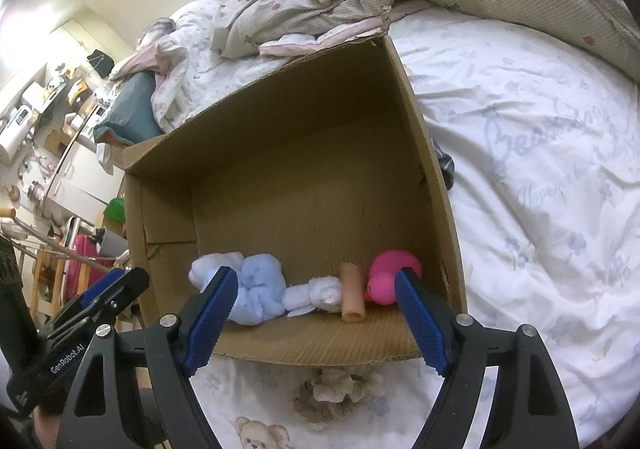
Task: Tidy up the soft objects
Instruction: 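Move both grippers to the lace cloths and grasp the white lace with the right gripper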
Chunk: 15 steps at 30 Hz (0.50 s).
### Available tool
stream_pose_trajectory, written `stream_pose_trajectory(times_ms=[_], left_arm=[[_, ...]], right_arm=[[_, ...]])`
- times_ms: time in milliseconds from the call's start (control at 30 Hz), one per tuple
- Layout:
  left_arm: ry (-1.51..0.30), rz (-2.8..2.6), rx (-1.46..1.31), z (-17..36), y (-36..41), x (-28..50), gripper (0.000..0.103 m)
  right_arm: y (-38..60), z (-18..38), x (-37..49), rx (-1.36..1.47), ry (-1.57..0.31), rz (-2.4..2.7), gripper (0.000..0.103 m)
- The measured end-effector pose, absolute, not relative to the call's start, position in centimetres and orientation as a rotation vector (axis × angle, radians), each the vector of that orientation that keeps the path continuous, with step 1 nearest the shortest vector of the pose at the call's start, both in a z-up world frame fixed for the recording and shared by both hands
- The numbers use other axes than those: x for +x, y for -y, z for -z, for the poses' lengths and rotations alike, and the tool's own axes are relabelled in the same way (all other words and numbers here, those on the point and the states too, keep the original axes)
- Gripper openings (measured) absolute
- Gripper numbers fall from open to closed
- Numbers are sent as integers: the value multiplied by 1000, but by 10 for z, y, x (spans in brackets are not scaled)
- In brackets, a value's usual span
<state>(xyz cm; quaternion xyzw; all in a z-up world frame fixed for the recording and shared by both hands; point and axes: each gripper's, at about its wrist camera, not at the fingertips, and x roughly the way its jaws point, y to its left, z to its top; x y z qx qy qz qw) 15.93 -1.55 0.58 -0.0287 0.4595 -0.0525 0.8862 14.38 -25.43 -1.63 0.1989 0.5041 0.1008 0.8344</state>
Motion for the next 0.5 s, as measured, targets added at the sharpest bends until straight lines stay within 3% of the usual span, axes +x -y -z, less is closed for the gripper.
stream_pose_trajectory(times_ms=[267, 500], left_arm=[[-951, 100, -80, -10, 11, 158, 71], [-888, 52, -90, -24, 1, 148, 91]], right_arm=[[255, 14, 143, 432, -1056, -203, 85], [265, -3, 133, 426, -974, -130, 85]])
